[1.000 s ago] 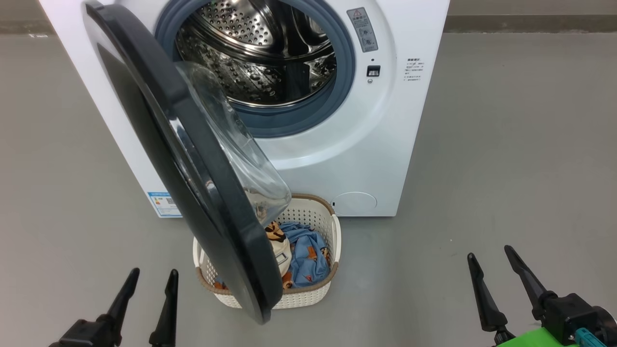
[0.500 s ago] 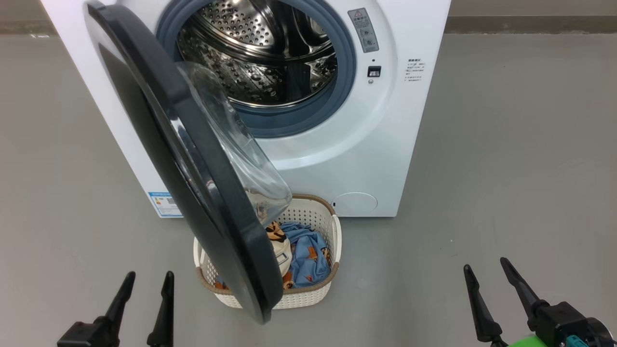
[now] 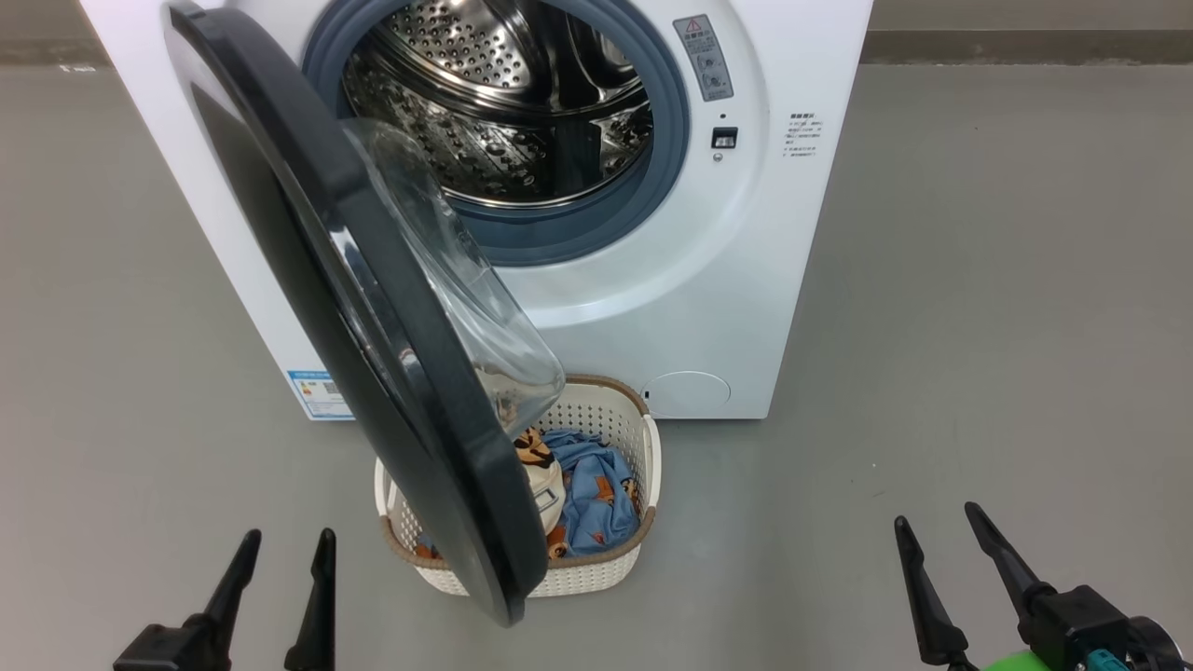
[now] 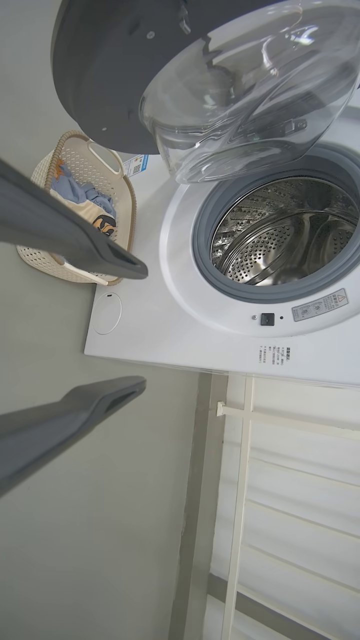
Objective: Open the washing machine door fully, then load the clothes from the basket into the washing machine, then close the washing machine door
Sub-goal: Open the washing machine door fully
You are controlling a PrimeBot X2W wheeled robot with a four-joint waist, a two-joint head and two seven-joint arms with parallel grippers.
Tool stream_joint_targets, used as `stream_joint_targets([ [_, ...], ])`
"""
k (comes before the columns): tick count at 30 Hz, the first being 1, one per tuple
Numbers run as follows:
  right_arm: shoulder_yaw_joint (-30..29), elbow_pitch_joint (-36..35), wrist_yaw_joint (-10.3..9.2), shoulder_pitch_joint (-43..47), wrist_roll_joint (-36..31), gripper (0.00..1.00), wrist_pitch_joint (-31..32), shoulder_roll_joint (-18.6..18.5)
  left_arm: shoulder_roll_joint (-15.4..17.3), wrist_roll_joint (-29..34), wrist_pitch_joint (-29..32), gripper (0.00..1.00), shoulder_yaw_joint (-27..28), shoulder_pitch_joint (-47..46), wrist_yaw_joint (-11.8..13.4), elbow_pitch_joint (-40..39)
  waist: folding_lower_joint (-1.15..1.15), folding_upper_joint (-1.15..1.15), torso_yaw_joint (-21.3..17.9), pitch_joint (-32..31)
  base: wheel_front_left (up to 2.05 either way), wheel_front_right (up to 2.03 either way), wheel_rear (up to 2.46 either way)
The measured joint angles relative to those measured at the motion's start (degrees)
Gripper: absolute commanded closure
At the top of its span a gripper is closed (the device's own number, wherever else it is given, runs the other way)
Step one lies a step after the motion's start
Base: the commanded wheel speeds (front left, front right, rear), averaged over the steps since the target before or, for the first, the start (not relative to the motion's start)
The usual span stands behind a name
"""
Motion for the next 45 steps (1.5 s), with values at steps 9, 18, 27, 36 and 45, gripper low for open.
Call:
stream_joint_targets([
  [9,0.31,0.82,0.0,-0.05,-0.77,0.0,0.0,0.15,-0.12,-0.01,0.0,0.0,-0.25,0.0,0.0,0.0,0.0,0.0,0.06,0.04,0.0,0.0,0.0],
  [18,0.66,1.29,0.0,-0.64,-0.86,0.0,0.0,0.2,-0.25,-0.04,0.0,0.0,-0.19,0.01,0.0,-0.09,0.0,0.0,-0.12,0.06,0.0,0.0,0.0],
  [27,0.63,1.33,0.0,-1.23,-1.1,0.0,0.0,0.21,-0.38,-0.03,0.0,0.0,-0.13,0.02,0.0,-0.1,0.0,0.0,-0.11,0.16,0.0,0.0,0.0],
  [36,0.08,1.3,0.0,-1.24,-1.1,0.0,0.0,0.23,-0.64,0.0,0.0,1.0,-0.03,0.03,0.0,-0.44,0.0,0.0,-0.01,0.1,0.0,0.0,0.0],
  [45,-0.01,1.26,0.0,-1.22,-1.04,0.0,0.0,0.24,-1.24,-0.63,0.0,1.0,1.98,-0.34,0.0,-5.73,0.0,0.0,0.28,-0.03,0.0,0.0,0.0],
])
